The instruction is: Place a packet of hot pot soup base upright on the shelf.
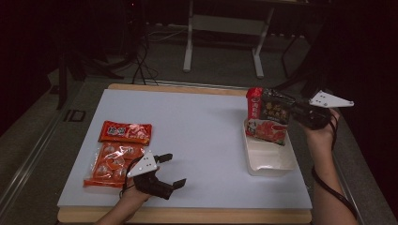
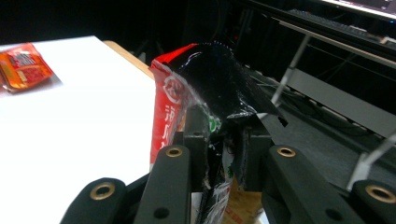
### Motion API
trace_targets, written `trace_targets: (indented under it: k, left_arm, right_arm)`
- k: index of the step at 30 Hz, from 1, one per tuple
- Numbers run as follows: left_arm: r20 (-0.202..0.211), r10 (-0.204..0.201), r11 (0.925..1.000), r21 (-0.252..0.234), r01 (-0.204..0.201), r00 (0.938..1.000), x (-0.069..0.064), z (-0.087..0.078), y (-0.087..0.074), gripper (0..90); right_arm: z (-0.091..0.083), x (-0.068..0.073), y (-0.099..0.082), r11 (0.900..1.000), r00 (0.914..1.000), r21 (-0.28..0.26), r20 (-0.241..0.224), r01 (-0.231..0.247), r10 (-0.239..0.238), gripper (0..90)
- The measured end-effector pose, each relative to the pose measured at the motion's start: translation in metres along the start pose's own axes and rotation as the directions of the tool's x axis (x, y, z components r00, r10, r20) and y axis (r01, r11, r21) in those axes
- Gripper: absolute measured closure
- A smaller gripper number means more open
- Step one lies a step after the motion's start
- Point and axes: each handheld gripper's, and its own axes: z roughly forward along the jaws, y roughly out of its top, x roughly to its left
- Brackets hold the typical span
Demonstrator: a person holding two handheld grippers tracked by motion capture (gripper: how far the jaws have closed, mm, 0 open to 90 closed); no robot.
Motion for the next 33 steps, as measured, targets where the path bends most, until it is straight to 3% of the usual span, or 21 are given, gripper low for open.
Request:
trace_targets:
  k: [15, 20, 24, 26, 29, 33]
  left_arm:
    - [0.002, -0.009, 0.9999, -0.008, 0.009, 1.0, 0.002, 0.001, -0.002, 1.4]
    - [0.002, -0.007, 1.0, -0.003, 0.007, 1.0, 0.002, 0.003, -0.003, 1.4]
    - [0.005, -0.014, 0.9999, -0.005, 0.014, 0.9999, 0.002, 0.002, -0.003, 1.4]
    - [0.005, -0.018, 0.9998, -0.006, 0.018, 0.9998, 0.003, 0.002, -0.003, 1.4]
    - [0.005, -0.018, 0.9998, -0.004, 0.018, 0.9998, 0.003, 0.003, -0.003, 1.4]
    - [0.007, -0.014, 0.9999, -0.002, 0.014, 0.9999, 0.002, 0.003, -0.003, 1.4]
  right_arm:
    - [0.002, -0.001, -0.022, 0.9954, 0.9964, -0.054, -0.035, -0.079, 0.077, 76.3]
    - [0.001, -0.001, -0.029, 0.9941, 0.9962, -0.069, -0.032, -0.083, 0.081, 76.2]
    - [0.007, 0.001, -0.037, 0.9951, 0.9938, -0.017, -0.056, -0.098, 0.096, 75.2]
    - [0.009, 0.002, -0.041, 0.9931, 0.9917, -0.027, -0.062, -0.114, 0.112, 74.2]
    - [0.008, 0.001, -0.042, 0.9893, 0.9882, -0.023, -0.057, -0.144, 0.143, 71.9]
    - [0.007, 0.005, -0.035, 0.9868, 0.9867, 0.031, -0.032, -0.159, 0.16, 67.8]
